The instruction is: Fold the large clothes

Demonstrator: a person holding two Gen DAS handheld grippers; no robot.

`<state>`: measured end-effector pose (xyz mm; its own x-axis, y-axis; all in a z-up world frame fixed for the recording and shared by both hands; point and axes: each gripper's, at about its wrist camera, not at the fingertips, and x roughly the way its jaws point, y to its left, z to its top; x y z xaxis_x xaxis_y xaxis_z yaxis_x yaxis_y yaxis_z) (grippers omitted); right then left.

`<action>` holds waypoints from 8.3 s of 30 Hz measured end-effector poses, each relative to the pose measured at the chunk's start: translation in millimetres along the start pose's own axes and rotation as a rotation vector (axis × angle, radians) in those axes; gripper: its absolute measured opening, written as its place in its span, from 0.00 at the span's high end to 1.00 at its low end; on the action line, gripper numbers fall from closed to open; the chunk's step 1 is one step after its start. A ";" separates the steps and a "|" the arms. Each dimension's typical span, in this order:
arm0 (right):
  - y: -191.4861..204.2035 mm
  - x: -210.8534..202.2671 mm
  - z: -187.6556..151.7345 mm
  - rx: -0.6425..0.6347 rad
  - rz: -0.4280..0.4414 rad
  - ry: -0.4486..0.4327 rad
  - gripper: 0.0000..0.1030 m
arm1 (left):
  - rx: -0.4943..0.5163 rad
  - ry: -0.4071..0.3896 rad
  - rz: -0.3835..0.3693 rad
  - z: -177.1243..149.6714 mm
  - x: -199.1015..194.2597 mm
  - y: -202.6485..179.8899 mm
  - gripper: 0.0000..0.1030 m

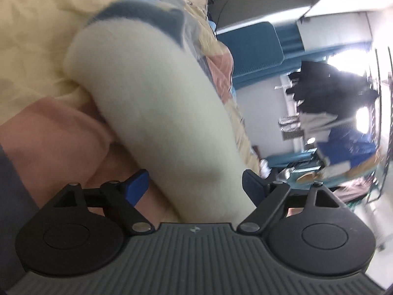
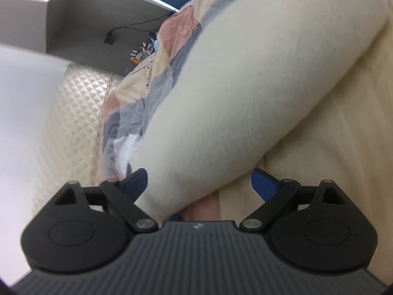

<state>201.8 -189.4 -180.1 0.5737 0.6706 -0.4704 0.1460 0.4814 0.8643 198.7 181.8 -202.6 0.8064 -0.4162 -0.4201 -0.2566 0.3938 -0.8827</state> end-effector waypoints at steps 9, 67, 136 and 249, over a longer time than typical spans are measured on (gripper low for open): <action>-8.0 31.1 7.4 0.108 0.003 -0.012 0.08 | -0.193 0.010 -0.043 25.8 26.3 28.1 0.16; -1.2 -145.3 5.0 -0.055 -0.092 -0.334 0.64 | 0.084 0.004 -0.106 1.7 -61.7 -36.8 0.58; -214.3 -229.1 232.7 0.088 -0.068 -0.631 0.36 | 0.383 0.382 -0.032 -136.3 324.4 -163.0 0.45; 3.1 -312.5 -51.3 -0.725 -0.588 -0.650 0.25 | 1.197 0.008 0.064 -240.2 -51.2 -223.4 0.03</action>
<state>-18.3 -368.5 -39.7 0.9103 -0.0855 -0.4050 0.1515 0.9793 0.1339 86.7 -81.8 -34.6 0.8057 -0.3719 -0.4610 0.3661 0.9245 -0.1060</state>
